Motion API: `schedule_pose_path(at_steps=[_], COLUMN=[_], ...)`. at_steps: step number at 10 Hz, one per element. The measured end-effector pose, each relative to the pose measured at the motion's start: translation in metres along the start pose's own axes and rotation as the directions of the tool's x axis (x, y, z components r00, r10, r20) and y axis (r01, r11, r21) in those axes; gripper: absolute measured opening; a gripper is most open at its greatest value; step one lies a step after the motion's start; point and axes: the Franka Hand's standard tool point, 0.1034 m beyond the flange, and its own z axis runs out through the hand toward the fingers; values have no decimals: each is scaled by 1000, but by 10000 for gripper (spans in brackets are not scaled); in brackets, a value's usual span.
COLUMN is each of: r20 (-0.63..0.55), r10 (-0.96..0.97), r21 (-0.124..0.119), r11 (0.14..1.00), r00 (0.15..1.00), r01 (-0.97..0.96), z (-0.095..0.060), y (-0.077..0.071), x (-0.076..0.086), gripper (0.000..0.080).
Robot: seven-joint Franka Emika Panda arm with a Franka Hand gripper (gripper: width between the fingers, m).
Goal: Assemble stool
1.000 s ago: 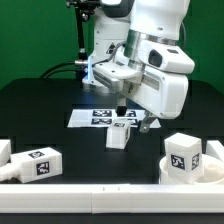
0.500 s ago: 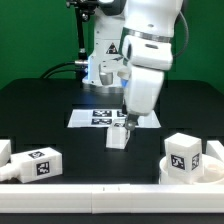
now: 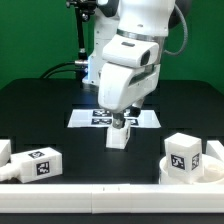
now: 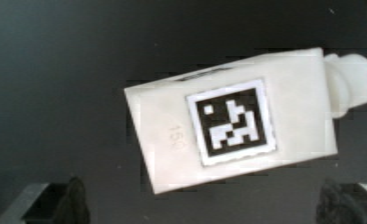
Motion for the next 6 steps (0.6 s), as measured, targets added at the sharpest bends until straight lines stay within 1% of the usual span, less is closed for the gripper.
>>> schedule_pose_path(at_steps=[1, 2, 3, 4, 5, 6], r20=[-12, -19, -11, 4, 5, 13], r10=[165, 361, 596, 657, 680, 737], r21=[18, 44, 80, 101, 101, 105], r11=[986, 932, 801, 750, 730, 671], r00=[986, 932, 803, 754, 734, 676], r01=[-165, -360, -593, -654, -676, -734], z=[0, 0, 2, 2, 2, 2], y=[2, 3, 1, 1, 0, -2], x=[-2, -3, -3, -5, -3, -1], gripper=[649, 649, 649, 649, 649, 649])
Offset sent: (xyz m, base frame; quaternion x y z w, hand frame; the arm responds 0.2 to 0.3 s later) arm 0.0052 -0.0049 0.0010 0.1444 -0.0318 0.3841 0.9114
